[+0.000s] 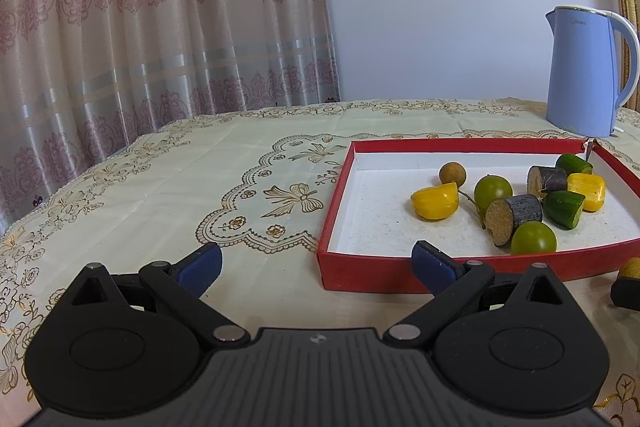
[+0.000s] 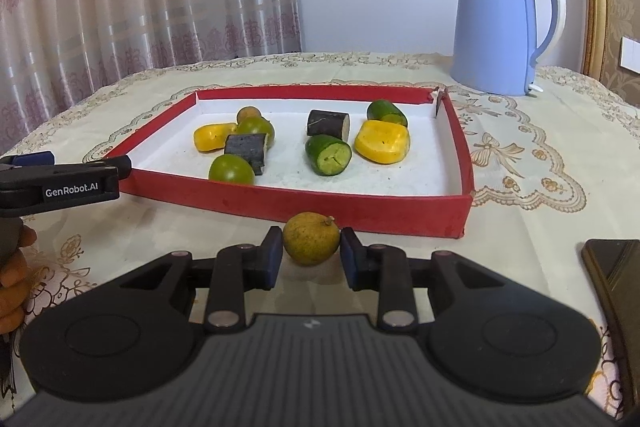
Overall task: Organize fruits
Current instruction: 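Lift the large yellow-green fruit with the right gripper toward the red tray, then lower the large yellow-green fruit into the red tray and open the right gripper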
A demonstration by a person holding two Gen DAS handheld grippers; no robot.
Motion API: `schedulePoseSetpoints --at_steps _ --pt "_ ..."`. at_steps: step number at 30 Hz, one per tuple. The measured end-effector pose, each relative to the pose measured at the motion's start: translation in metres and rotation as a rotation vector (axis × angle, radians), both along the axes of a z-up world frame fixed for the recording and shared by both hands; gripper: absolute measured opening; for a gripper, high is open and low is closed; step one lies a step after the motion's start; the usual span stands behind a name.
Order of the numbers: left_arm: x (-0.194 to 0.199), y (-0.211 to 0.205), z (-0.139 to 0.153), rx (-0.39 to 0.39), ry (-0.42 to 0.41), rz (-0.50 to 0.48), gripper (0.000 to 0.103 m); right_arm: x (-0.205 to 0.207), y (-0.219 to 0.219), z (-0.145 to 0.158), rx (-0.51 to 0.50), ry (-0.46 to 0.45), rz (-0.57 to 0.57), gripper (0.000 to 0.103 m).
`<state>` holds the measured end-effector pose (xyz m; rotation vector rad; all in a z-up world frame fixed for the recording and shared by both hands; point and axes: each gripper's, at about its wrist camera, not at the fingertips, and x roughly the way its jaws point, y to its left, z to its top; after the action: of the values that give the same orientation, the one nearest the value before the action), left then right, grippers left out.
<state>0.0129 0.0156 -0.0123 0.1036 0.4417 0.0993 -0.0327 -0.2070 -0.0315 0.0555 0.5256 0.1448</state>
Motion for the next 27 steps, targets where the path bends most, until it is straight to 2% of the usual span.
schedulePoseSetpoints --at_steps 6,14,27 --pt "0.0 0.0 0.0 0.0 0.0 0.0 0.103 -0.005 0.0 0.005 0.005 -0.021 0.006 0.029" --pt "0.0 0.001 0.0 0.0 0.0 0.0 0.103 -0.015 0.001 0.032 0.015 -0.09 0.034 0.029" --pt "0.001 0.001 -0.001 -0.001 0.001 -0.001 0.103 0.011 0.006 0.055 -0.019 -0.135 0.02 0.029"
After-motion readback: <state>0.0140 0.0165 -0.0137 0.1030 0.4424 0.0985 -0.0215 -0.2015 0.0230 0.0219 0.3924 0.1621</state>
